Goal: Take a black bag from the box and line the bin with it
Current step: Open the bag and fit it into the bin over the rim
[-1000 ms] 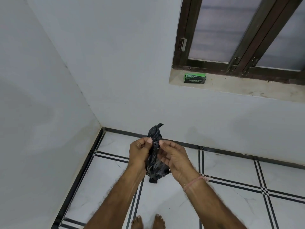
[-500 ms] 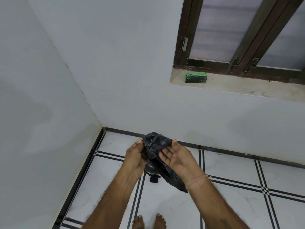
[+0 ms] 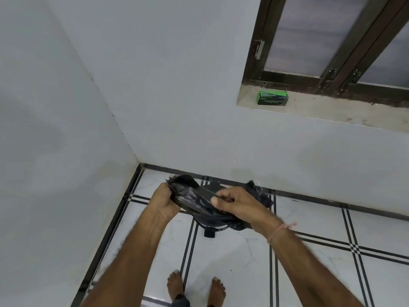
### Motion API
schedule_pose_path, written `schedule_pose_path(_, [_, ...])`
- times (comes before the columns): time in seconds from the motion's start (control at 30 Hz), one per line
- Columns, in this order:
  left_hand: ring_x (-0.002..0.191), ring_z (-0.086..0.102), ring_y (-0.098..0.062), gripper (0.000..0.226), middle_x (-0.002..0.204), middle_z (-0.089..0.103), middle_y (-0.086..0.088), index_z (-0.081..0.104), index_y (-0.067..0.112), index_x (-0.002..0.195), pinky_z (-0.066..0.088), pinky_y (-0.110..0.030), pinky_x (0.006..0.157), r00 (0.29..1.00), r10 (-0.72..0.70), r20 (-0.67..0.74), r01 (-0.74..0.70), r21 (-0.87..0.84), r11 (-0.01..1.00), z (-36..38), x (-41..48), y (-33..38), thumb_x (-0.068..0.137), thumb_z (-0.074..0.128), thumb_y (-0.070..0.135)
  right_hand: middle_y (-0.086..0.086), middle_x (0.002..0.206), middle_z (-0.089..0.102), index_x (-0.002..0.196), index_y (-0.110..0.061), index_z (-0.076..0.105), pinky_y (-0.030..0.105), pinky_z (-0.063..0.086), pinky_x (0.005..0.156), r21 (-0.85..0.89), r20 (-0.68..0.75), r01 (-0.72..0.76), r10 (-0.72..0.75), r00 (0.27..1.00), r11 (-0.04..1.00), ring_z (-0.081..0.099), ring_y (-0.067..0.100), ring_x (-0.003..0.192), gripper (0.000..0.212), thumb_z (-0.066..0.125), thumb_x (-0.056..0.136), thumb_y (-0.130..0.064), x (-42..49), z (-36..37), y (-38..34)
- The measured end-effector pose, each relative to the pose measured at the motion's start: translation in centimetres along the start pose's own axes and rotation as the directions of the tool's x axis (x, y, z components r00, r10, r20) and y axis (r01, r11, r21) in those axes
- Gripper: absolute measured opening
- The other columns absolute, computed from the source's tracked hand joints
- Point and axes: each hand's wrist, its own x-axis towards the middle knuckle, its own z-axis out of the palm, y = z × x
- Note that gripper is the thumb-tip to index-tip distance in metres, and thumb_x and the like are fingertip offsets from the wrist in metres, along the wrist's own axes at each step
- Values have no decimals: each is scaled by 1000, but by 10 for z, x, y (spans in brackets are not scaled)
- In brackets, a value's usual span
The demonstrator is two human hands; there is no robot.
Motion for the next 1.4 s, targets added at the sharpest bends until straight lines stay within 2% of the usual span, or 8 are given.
schedule_pose_path(0.13, [111,74,-34,76,121,75,-20,67,2,123,61,-46,88,976,90,200,-130,197,972,-21,5,9,92,50,69,14,106,74,120,-5,71,36,61,86,595,-161,-51,182,970,802,69,27,94,36,69,93,-28,27,-3,-12])
schedule_pose_path(0.4, [110,69,-33,46,128,69,-30,72,1,123,60,-36,94,939,-86,333,-106,517,849,-65,22,20,91,68,34,8,99,79,105,-21,79,56,62,81,853,-314,124,310,897,507,78,26,85,20,59,101,-23,63,-10,-9])
schedule_pose_path(0.63, [56,74,-17,36,60,75,-7,65,10,86,60,-28,46,989,-120,-81,99,-222,970,-76,38,61,111,46,28,10,117,76,118,-25,74,57,59,88,621,-268,-23,239,933,784,73,31,104,27,66,93,-33,51,-6,7])
schedule_pose_path(0.73, [75,66,-27,38,57,71,-18,60,4,86,59,-45,55,985,-144,-91,104,-351,931,-78,45,81,111,46,29,17,116,73,126,-15,69,39,62,75,410,-106,-161,222,969,898,73,26,92,34,59,99,-33,44,-2,11])
schedule_pose_path(1.0, [43,71,-23,39,56,72,-13,61,7,85,54,-34,36,992,-99,-84,82,-185,979,-88,54,96,110,45,32,12,97,77,97,-29,82,38,61,52,686,-145,41,80,986,727,77,27,77,59,102,44,-46,49,-2,-1])
schedule_pose_path(1.1, [75,76,-25,32,83,77,-12,66,12,96,60,-42,64,996,-78,-48,71,-125,990,-100,60,91,103,55,41,5,100,77,85,-28,85,40,64,58,792,-317,157,177,932,590,76,24,87,7,84,79,-32,69,-5,-6])
schedule_pose_path(1.3, [110,73,-24,81,127,74,-16,74,9,124,60,-37,91,955,-229,187,75,595,800,-135,68,80,71,77,69,7,125,73,125,-13,73,40,63,88,769,-446,227,246,861,598,72,21,111,31,58,103,-30,97,-20,16])
schedule_pose_path(1.4, [107,75,-27,66,121,76,-16,74,6,122,59,-41,92,970,-208,124,135,435,890,-138,67,80,89,61,63,9,124,71,137,-7,63,31,61,92,644,-437,136,216,873,753,69,20,108,37,60,100,-11,101,-15,28])
